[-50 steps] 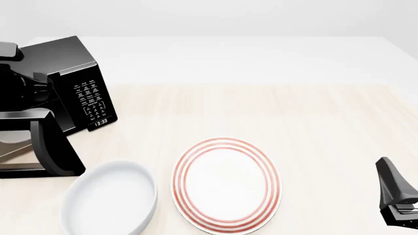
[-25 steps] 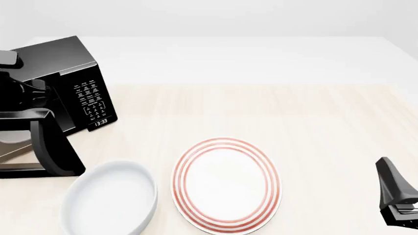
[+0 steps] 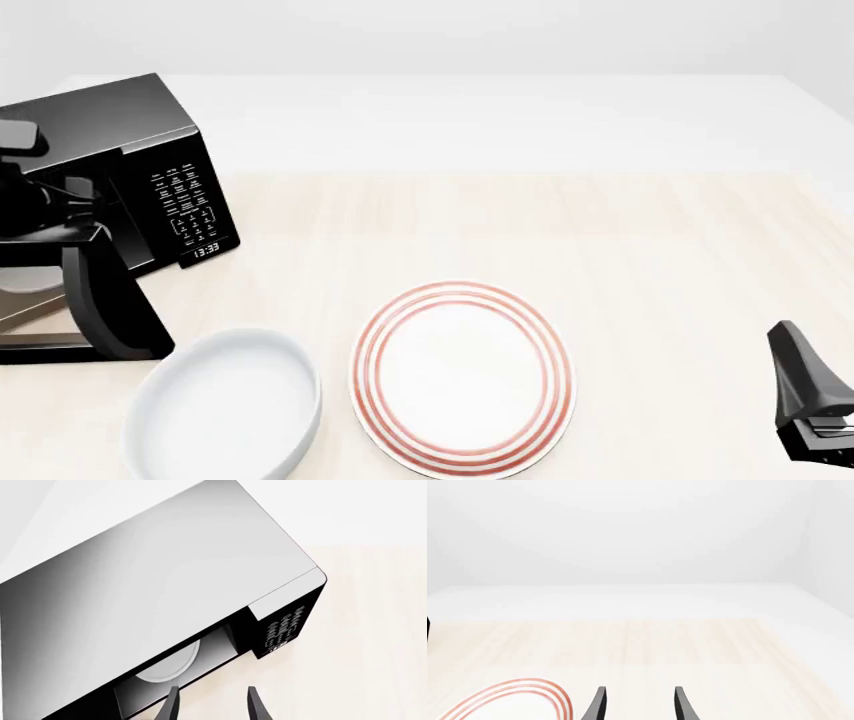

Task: Open the microwave.

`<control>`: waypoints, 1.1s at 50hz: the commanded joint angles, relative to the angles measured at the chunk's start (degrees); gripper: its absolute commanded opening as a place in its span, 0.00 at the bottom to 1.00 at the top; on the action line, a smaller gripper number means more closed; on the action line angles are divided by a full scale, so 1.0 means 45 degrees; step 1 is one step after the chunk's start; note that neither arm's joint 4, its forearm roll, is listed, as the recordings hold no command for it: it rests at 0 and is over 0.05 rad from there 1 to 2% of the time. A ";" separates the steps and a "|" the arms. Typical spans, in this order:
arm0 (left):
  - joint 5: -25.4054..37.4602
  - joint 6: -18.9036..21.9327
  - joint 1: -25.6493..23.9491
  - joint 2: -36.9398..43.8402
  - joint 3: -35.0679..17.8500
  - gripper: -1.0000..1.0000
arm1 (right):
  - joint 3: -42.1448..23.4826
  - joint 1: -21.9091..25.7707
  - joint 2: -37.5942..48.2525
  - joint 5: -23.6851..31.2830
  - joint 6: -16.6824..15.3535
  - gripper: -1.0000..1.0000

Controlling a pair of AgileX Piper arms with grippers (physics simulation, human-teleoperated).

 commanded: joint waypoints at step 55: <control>0.0840 -0.0039 0.0356 -0.1869 0.1069 1.00 | 0.0000 0.0003 0.0000 0.0001 0.0001 1.00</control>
